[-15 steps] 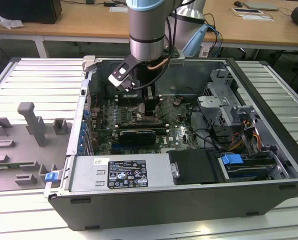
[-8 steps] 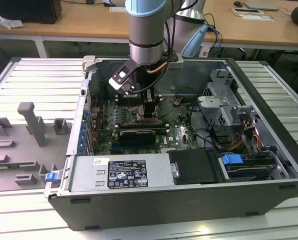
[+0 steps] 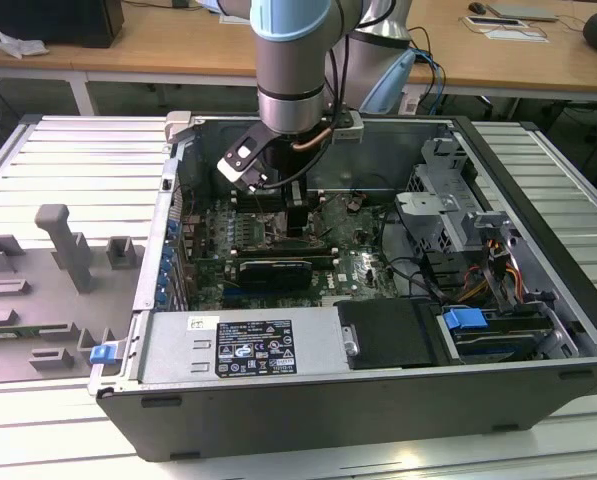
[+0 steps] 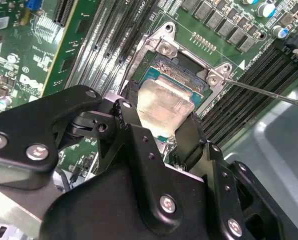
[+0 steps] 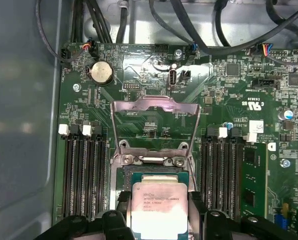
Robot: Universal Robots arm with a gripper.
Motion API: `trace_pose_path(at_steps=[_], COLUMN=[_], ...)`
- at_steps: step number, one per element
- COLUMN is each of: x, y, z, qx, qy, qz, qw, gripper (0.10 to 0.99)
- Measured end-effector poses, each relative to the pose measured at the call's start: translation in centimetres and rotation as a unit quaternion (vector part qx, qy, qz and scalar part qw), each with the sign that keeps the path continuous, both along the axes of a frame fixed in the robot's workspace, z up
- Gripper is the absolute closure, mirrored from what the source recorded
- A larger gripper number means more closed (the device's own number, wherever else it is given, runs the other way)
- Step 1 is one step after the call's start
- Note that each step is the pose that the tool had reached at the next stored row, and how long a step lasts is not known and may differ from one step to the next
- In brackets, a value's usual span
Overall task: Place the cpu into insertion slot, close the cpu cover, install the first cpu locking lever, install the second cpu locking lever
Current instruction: 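Place the cpu into insertion slot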
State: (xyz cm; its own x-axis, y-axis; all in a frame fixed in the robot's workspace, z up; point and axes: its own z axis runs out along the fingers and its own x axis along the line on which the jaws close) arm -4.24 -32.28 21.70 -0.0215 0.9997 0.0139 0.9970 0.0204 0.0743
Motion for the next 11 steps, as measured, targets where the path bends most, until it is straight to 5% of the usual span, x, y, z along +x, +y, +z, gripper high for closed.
trace_pose_path(at_steps=[11], x=[-0.09], y=[0.36], z=[-1.14], qx=[0.0000], qy=[0.0000], qz=[-0.012], qw=[0.9999], gripper=[0.545])
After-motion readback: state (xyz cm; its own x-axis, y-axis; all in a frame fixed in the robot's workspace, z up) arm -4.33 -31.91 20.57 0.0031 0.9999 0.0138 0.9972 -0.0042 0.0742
